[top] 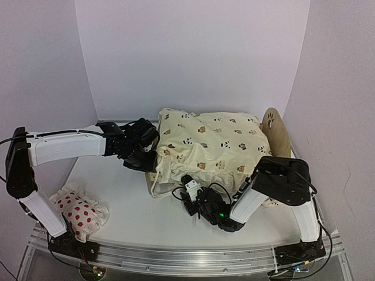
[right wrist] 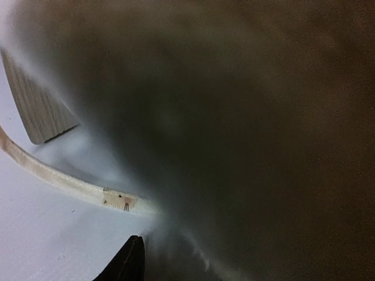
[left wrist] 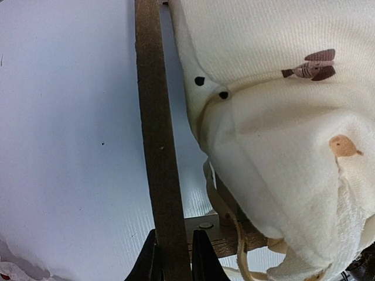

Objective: Set up the pet bed

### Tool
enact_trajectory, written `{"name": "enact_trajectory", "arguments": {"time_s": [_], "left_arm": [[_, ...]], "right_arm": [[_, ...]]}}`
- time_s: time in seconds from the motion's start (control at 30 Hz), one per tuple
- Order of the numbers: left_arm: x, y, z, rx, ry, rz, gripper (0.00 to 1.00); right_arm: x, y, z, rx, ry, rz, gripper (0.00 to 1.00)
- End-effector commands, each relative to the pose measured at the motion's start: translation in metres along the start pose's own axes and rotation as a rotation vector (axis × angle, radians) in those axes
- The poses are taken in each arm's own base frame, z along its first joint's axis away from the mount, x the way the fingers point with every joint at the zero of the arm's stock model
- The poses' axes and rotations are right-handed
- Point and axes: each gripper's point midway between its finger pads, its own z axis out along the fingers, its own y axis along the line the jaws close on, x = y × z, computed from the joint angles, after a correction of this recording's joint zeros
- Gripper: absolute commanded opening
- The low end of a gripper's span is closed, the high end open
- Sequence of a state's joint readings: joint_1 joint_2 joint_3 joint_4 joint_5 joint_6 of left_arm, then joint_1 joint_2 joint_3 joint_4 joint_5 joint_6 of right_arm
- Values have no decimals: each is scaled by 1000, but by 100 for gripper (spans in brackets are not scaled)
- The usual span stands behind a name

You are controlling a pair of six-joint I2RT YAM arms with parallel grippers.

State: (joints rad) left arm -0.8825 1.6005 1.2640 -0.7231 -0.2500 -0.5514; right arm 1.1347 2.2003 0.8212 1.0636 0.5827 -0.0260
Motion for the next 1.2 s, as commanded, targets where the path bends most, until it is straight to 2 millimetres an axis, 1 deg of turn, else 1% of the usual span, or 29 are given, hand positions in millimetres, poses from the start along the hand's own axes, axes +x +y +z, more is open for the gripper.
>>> {"name": "enact_trajectory", "arguments": {"time_s": [0.0, 0.07, 0.13, 0.33, 0.5, 0.57, 0.73, 0.8, 0.9, 1.0, 1.17], "left_arm": [[-32, -21, -41, 99, -103, 56, 0], [-32, -20, -43, 99, -106, 57, 0], [-33, -20, -43, 97, -107, 57, 0], [-33, -18, -45, 96, -110, 54, 0], [-33, -19, -46, 98, -110, 48, 0], [-34, -19, -46, 99, -112, 45, 0], [-40, -23, -50, 112, -126, 39, 0], [-46, -26, -53, 119, -140, 39, 0], [-56, -31, -56, 124, -161, 41, 0], [-68, -35, -60, 130, -183, 41, 0], [-81, -41, -68, 136, -206, 40, 0]], "right_arm": [[-7, -4, 13, 65, -49, 14, 45], [-5, 0, 17, 48, -45, 16, 45], [-3, 0, 20, 38, -42, 30, 44], [10, -10, 29, 24, 20, 102, 36], [22, -17, 36, 40, 112, 108, 35], [22, -20, 37, 56, 141, 102, 34], [19, -30, 26, 88, 185, 88, 35], [10, -32, 18, 77, 183, 84, 36], [0, -28, 6, 18, 174, 78, 39], [-5, -21, -5, -60, 172, 76, 40], [-5, -14, -17, -130, 158, 80, 41]]}}
